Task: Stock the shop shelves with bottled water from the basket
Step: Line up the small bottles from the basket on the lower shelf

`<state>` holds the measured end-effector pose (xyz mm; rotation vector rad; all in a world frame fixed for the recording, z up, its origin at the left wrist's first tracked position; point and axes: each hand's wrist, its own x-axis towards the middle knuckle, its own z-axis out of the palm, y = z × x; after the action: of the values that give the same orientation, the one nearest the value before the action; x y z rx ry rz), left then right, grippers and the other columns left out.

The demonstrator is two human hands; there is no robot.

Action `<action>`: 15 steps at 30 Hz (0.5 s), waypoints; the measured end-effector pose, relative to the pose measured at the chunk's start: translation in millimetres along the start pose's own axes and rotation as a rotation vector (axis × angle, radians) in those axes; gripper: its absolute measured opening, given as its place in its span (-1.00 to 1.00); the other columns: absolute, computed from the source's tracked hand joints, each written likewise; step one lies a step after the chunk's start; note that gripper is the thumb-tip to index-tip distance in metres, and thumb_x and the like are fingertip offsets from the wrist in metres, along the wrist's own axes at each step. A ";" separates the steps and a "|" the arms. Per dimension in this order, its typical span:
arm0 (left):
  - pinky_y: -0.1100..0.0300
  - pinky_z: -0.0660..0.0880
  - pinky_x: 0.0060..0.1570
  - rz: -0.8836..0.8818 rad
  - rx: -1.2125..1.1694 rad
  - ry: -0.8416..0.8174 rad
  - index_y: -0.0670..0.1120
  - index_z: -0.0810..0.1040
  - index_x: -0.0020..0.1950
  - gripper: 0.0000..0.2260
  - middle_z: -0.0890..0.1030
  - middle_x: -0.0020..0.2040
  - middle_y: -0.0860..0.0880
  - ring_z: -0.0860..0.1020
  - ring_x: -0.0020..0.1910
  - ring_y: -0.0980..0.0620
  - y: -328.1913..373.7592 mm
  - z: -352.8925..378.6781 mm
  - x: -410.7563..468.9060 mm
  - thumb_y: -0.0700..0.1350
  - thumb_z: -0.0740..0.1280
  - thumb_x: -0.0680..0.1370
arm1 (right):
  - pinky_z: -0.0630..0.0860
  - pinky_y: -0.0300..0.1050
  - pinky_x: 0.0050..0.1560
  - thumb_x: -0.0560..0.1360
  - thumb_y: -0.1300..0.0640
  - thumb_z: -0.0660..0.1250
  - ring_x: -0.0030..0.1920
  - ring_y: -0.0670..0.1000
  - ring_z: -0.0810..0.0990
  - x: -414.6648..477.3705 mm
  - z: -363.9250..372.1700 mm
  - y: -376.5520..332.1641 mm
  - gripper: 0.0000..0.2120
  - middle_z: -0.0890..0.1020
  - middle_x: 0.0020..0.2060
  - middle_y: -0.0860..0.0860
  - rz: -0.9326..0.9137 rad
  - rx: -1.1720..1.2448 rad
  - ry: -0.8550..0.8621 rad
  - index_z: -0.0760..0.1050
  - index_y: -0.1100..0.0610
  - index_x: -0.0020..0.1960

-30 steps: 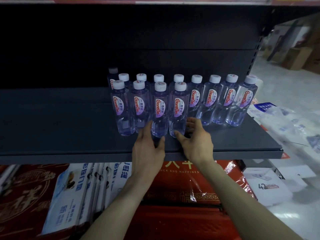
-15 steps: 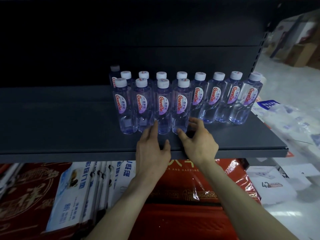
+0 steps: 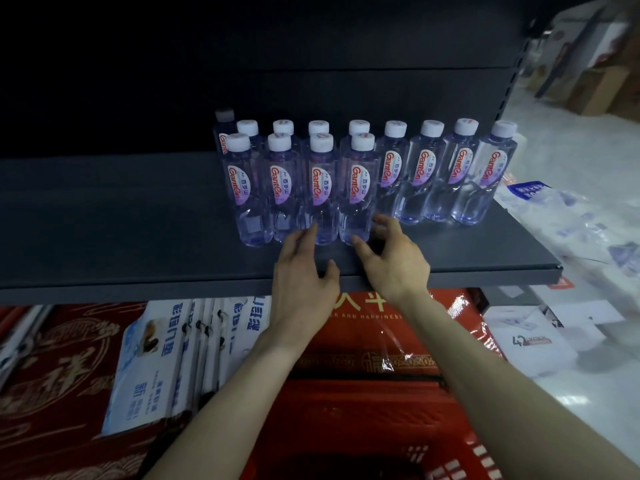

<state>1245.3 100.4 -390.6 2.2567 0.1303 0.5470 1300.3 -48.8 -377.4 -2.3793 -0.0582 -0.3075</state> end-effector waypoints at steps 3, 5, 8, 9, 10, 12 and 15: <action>0.04 0.49 0.38 0.035 -0.034 -0.019 0.05 0.30 0.63 -0.43 0.35 0.47 0.11 0.50 0.34 0.03 7.4 -7.1 -14.4 -0.08 0.35 0.62 | 0.58 0.13 0.24 0.56 -0.21 0.33 0.23 0.04 0.62 -16.2 -8.7 0.6 -0.50 0.66 0.21 -0.04 0.024 0.157 -0.037 0.45 -0.04 0.43; 0.04 0.50 0.36 0.046 -0.031 -0.042 0.08 0.34 0.60 -0.46 0.39 0.45 0.11 0.51 0.32 0.05 13.7 -12.2 -25.6 -0.09 0.34 0.62 | 0.55 0.11 0.30 0.57 -0.07 0.35 0.22 0.06 0.61 -40.3 -17.3 -0.5 -0.59 0.63 0.22 0.03 0.044 0.265 0.004 0.52 0.01 0.39; 0.05 0.53 0.29 0.077 -0.021 -0.086 0.09 0.45 0.51 -0.53 0.51 0.34 0.10 0.55 0.23 0.04 21.4 -17.4 -44.5 -0.10 0.35 0.60 | 0.52 0.03 0.30 0.59 0.04 0.37 0.20 0.01 0.60 -86.8 -29.0 -1.1 -0.70 0.63 0.19 -0.01 0.035 0.325 0.073 0.60 0.01 0.31; 0.04 0.54 0.25 0.098 -0.020 -0.096 0.10 0.50 0.46 -0.57 0.56 0.29 0.11 0.57 0.18 0.05 24.0 -18.5 -51.3 -0.10 0.36 0.58 | 0.52 -0.03 0.29 0.59 0.05 0.37 0.19 -0.02 0.61 -102.1 -32.1 -1.1 -0.72 0.65 0.16 -0.04 0.037 0.340 0.071 0.61 0.02 0.29; 0.04 0.55 0.22 0.123 -0.011 -0.105 0.10 0.54 0.40 -0.61 0.60 0.23 0.12 0.59 0.12 0.06 26.3 -19.2 -58.3 -0.10 0.37 0.57 | 0.52 -0.09 0.27 0.59 0.06 0.38 0.18 -0.06 0.61 -116.7 -35.1 -0.1 -0.73 0.68 0.14 -0.07 0.052 0.351 0.056 0.62 0.03 0.28; 0.07 0.56 0.17 0.165 0.012 -0.144 0.10 0.59 0.31 -0.68 0.64 0.17 0.13 0.60 0.07 0.09 30.6 -19.9 -72.6 -0.10 0.38 0.56 | 0.51 -0.20 0.21 0.60 0.07 0.37 0.16 -0.11 0.62 -141.9 -38.5 6.2 -0.73 0.70 0.13 -0.10 0.102 0.347 0.011 0.62 0.05 0.28; 0.08 0.56 0.20 0.250 0.042 -0.281 0.09 0.64 0.23 -0.75 0.67 0.09 0.14 0.59 0.12 0.11 28.0 -21.5 -93.6 -0.10 0.36 0.57 | 0.43 -0.42 0.05 0.61 0.05 0.36 0.15 -0.12 0.61 -173.9 -39.6 26.6 -0.73 0.70 0.11 -0.10 0.174 0.284 -0.074 0.62 0.06 0.28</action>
<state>1149.5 71.4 -389.6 2.3803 -0.2876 0.3522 1126.8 -87.3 -408.3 -2.0966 0.0662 -0.1190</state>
